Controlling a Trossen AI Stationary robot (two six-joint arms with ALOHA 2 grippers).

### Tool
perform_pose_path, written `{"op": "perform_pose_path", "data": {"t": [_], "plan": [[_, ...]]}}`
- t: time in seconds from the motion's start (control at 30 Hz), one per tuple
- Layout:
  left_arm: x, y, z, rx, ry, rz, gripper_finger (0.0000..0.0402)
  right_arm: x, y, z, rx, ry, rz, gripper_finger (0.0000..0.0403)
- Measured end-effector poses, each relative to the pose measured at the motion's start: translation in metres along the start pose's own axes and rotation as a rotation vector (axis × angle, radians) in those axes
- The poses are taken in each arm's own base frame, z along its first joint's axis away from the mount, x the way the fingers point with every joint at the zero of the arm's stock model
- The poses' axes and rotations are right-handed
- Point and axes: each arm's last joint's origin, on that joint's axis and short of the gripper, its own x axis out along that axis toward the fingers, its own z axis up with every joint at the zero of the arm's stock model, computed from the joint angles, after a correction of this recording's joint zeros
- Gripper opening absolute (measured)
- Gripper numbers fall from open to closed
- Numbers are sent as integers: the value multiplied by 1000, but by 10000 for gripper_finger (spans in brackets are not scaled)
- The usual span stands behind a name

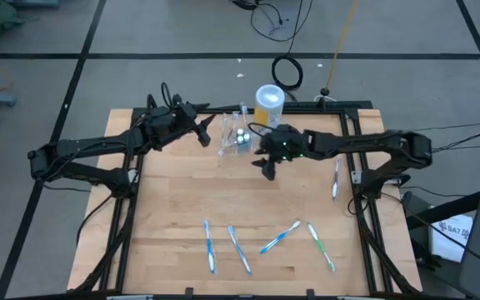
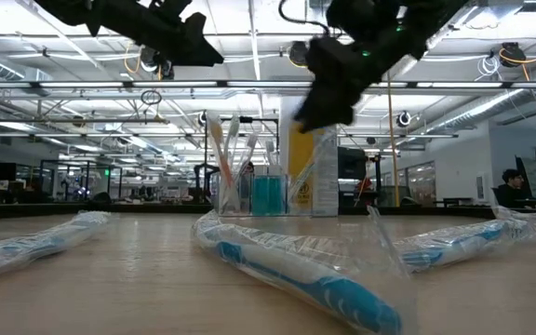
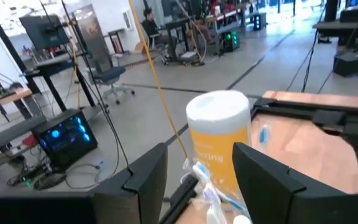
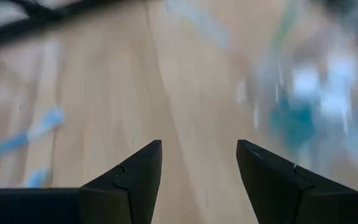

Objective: Pick & Place toothbrushing station
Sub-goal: Put the violet toothbrush into the right section of the transparent organizer

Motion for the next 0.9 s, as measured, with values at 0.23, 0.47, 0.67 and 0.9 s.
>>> {"op": "perform_pose_path", "data": {"t": [0.23,0.47,0.67,0.9], "plan": [[0,1,4,-3,-42,9,189,-11,4,-52,198,407,-215,200],[0,3,7,-13,-72,20,189,-32,2,-87,447,733,-432,200],[0,3,8,-16,-81,21,189,-49,-2,-100,517,872,-650,200],[0,3,8,-16,-79,21,189,-59,-12,-103,616,845,-885,200]]}}
